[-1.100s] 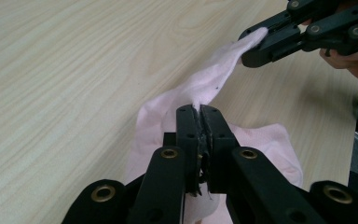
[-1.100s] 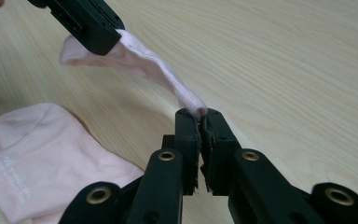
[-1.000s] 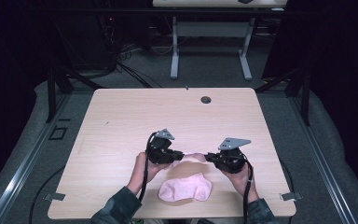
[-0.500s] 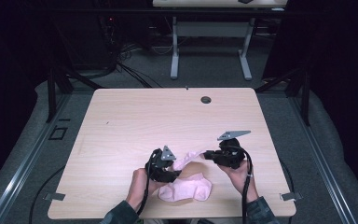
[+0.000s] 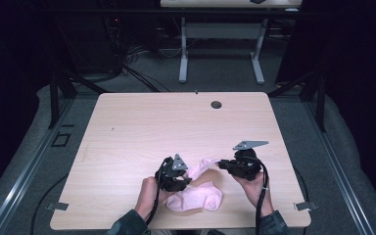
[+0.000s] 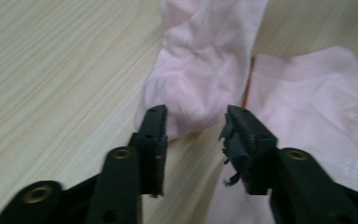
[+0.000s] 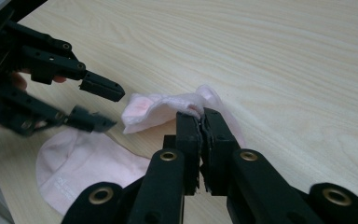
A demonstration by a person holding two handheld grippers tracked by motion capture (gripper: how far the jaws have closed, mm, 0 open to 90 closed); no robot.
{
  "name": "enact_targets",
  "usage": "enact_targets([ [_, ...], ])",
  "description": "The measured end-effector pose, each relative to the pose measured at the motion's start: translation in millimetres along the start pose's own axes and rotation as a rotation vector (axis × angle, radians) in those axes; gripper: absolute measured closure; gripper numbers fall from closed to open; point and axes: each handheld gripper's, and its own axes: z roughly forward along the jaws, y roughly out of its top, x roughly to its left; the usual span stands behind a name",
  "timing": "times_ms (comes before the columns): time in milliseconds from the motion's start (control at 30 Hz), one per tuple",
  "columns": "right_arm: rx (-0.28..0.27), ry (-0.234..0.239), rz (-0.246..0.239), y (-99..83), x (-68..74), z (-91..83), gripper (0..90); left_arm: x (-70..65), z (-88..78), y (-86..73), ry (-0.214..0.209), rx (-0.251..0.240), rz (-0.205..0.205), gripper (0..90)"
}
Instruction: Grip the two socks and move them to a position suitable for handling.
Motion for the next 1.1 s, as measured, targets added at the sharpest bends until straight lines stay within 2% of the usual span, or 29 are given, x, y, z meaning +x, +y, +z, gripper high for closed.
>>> enact_targets([
  [133,-0.013,0.01,0.011,5.9,4.8,-2.0,86.5,-4.9,3.3,2.9,-0.006,-0.005,0.012,43.8],
  [233,-0.018,0.019,0.022,8.8,7.1,-2.5,86.5,-7.4,11.3,7.7,-0.002,0.009,0.035,44.7],
  [300,-0.016,0.031,0.033,10.0,8.7,-3.3,86.5,-6.8,16.3,10.2,0.01,0.025,0.047,56.2],
  [333,-0.02,0.041,0.036,10.2,8.9,-3.7,86.5,-5.6,17.9,10.5,-0.002,0.024,0.048,62.3],
  [400,-0.01,0.043,0.037,9.5,9.1,-5.3,86.4,-2.1,17.2,10.9,-0.023,0.021,0.058,83.9],
  [433,-0.01,0.043,0.037,9.5,9.1,-5.3,86.4,-2.1,17.2,10.9,-0.023,0.021,0.058,89.3],
  [500,-0.003,0.045,0.04,7.8,7.5,-6.2,86.4,-1.0,14.0,10.9,-0.034,0.021,0.054,89.6],
  [633,0.021,0.044,0.06,3.6,4.8,-14.0,86.3,5.6,-3.3,11.8,-0.116,0.004,0.003,90.0],
  [733,0.008,0.069,0.1,-0.3,2.9,-22.0,86.4,4.0,-16.7,14.2,-0.105,-0.014,0.013,89.6],
  [800,0.004,0.074,0.103,-1.2,3.1,-25.7,86.4,2.0,-19.9,16.0,-0.124,-0.018,0.026,89.6],
  [967,0.002,0.103,0.122,-1.9,5.6,-25.8,86.3,1.4,-14.6,15.2,-0.14,-0.037,0.004,90.0],
  [1100,0.014,0.107,0.122,-0.6,8.1,-24.4,86.1,5.4,-15.7,13.7,-0.164,-0.043,-0.037,90.0],
])
